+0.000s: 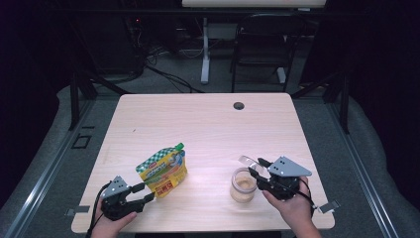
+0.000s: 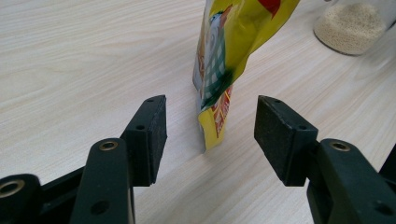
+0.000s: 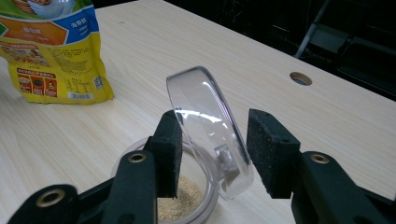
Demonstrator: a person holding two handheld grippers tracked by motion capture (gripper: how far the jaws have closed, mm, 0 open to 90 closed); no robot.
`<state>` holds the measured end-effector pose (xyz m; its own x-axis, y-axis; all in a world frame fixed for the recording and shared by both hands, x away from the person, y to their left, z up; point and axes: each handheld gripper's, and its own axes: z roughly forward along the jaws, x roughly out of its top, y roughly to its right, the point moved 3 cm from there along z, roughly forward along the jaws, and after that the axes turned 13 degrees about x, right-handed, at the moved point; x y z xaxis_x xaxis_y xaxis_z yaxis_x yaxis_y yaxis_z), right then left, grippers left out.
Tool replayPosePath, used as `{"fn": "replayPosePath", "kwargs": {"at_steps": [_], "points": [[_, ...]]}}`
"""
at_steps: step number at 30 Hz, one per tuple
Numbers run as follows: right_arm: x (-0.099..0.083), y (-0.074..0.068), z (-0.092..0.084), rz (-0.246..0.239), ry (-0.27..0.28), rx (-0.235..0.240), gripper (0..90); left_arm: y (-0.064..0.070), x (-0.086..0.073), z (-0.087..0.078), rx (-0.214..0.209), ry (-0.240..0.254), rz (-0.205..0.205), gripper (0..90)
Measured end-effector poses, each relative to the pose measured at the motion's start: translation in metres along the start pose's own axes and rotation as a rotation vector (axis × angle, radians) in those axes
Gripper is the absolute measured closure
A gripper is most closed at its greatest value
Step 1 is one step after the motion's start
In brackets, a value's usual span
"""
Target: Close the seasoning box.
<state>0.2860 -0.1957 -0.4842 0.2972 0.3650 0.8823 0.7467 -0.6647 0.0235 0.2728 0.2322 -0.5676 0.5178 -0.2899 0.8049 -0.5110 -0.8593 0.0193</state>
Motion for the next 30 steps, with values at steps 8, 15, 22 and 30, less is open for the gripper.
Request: {"fn": "replayPosePath", "kwargs": {"at_steps": [8,15,22,30], "points": [[-0.013,-0.008,0.006,0.023,0.023,-0.005,47.0,0.0,0.0,0.0,-0.002,-0.002,-0.004,44.6],[-0.021,-0.017,0.008,-0.002,0.038,-0.039,42.2,0.001,0.0,0.001,0.003,-0.01,0.014,44.6],[-0.023,-0.024,0.009,-0.045,0.026,-0.073,40.9,0.001,-0.001,0.001,0.0,-0.009,0.014,44.6],[-0.026,-0.037,0.011,-0.123,-0.004,-0.121,40.2,0.002,-0.001,0.003,0.002,-0.017,0.022,44.6]]}}
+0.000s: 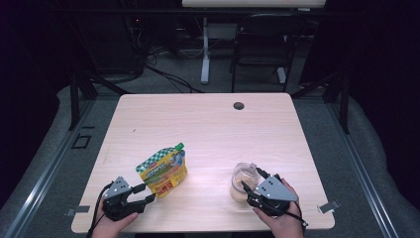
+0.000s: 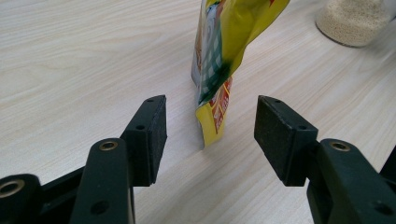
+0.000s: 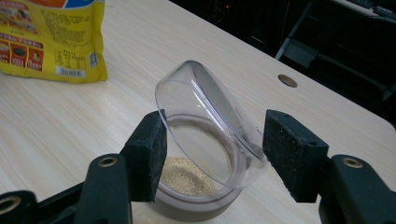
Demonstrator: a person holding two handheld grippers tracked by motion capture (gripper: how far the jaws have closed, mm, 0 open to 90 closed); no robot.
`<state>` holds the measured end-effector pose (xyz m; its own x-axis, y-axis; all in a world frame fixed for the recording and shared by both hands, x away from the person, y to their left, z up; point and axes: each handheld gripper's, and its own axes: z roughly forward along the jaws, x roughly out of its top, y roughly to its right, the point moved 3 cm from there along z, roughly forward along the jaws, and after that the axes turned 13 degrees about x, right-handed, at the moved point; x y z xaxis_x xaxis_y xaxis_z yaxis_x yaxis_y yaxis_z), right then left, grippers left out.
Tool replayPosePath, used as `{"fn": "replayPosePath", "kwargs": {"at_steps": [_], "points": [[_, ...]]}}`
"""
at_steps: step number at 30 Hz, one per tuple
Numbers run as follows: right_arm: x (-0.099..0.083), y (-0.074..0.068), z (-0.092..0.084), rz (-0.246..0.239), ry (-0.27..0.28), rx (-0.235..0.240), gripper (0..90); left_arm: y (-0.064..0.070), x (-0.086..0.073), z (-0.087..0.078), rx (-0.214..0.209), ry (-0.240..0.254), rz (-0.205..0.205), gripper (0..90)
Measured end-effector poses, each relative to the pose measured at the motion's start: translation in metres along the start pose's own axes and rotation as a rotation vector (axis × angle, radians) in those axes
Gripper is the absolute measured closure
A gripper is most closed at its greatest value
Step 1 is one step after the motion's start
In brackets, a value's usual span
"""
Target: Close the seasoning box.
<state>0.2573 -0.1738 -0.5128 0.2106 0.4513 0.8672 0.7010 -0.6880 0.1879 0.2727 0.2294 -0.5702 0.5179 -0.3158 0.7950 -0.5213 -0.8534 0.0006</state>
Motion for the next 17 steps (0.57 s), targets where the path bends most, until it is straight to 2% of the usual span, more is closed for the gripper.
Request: {"fn": "replayPosePath", "kwargs": {"at_steps": [4,5,7,11,17], "points": [[0.001,-0.007,-0.001,-0.046,-0.017,-0.009,40.2,-0.001,0.0,-0.001,0.001,-0.003,0.006,44.6],[0.001,-0.009,-0.002,-0.044,-0.015,-0.004,41.1,-0.001,0.0,-0.002,0.006,-0.002,0.005,44.6],[0.001,-0.013,-0.004,-0.032,-0.005,0.025,41.2,-0.002,-0.001,-0.003,0.004,0.003,-0.006,44.5],[0.0,-0.017,-0.005,-0.021,-0.004,0.046,41.2,-0.005,-0.001,-0.006,0.009,0.007,-0.017,44.5],[-0.003,-0.013,-0.006,0.052,0.042,0.086,40.9,-0.007,-0.002,-0.008,0.014,0.015,-0.039,44.5]]}}
